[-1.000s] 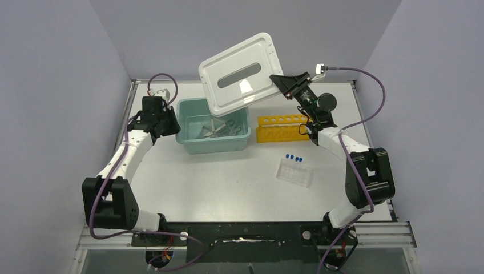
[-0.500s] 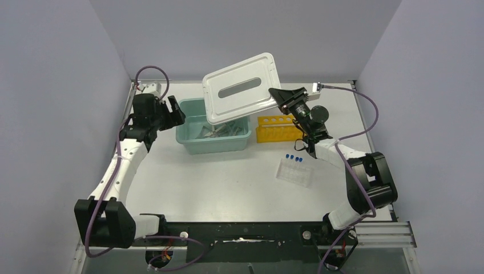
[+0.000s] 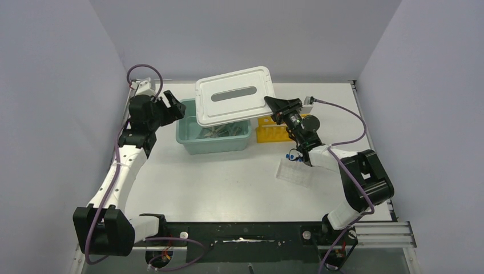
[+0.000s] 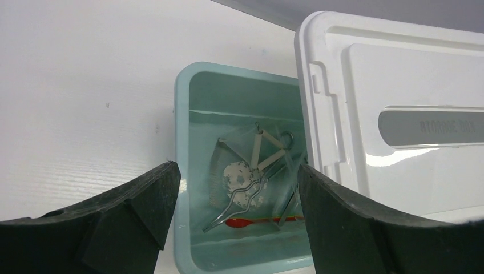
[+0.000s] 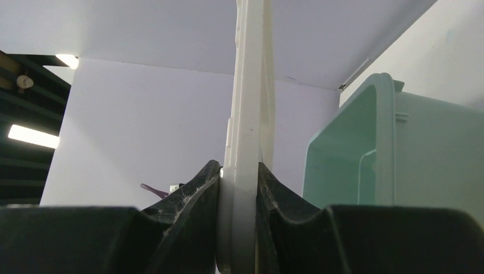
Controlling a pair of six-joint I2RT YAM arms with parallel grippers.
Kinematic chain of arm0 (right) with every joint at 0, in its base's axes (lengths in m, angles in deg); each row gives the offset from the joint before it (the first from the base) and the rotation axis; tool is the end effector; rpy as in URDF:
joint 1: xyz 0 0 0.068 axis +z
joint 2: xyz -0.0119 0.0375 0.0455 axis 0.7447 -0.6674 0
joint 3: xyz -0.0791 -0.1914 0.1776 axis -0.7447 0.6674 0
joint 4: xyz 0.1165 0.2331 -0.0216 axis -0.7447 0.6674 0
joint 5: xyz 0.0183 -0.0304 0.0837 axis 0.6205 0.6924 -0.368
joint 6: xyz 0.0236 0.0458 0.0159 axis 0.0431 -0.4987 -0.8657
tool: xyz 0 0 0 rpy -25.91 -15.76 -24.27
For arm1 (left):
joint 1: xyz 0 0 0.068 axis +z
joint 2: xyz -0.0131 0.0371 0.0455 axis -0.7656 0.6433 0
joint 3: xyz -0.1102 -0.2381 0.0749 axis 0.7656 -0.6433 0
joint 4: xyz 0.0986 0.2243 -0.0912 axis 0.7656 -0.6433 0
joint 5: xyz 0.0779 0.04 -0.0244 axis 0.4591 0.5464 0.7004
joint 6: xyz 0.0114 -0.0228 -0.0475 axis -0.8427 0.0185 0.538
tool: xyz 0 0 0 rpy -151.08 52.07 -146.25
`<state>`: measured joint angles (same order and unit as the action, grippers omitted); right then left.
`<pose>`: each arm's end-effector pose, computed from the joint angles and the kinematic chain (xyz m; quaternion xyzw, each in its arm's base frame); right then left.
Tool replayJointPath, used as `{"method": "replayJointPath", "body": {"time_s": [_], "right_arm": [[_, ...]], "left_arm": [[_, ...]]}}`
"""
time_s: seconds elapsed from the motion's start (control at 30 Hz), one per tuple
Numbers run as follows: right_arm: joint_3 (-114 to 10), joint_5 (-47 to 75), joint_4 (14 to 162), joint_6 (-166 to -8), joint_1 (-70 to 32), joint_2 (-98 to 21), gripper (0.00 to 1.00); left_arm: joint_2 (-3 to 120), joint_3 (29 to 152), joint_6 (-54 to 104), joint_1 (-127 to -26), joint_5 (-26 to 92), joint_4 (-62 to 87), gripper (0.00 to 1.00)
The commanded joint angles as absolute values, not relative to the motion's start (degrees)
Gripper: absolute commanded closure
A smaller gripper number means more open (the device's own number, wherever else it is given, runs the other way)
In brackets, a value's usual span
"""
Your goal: Organize the chemistry lab equipment
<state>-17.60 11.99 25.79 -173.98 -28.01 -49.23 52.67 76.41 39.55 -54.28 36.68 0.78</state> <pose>0.3142 0.1213 0.2480 0.3295 0.5454 0.6731 0.3755 0.2791 -0.0238 0.3322 -0.1363 0.8126 -0.1804 0.5373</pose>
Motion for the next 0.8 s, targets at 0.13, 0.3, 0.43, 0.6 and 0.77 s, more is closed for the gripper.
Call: {"method": "replayJointPath", "body": {"time_s": [0.13, 0.3, 0.43, 0.6, 0.77], "right_arm": [[-17.8, 15.9, 22.9, -173.2, -25.4, -48.0, 1.00], [-19.0, 16.0, 24.3, -172.1, -23.6, -49.6, 1.00], [-19.4, 17.0, 24.6, -171.5, -21.9, -51.1, 1.00], [-20.1, 17.5, 23.8, -171.7, -20.7, -53.6, 1.00], [-21.8, 17.5, 24.6, -171.1, -19.2, -55.7, 1.00]], "left_arm": [[48.9, 76.3, 41.0, -54.3, 38.8, 6.3, 0.25], [48.7, 76.5, 41.3, -54.3, 38.8, 6.3, 0.25], [48.6, 76.2, 41.9, -54.3, 38.4, 6.8, 0.25], [48.8, 75.6, 42.9, -55.7, 38.2, 7.8, 0.25], [51.8, 77.8, 41.2, -58.6, 38.3, 6.9, 0.24]]}}
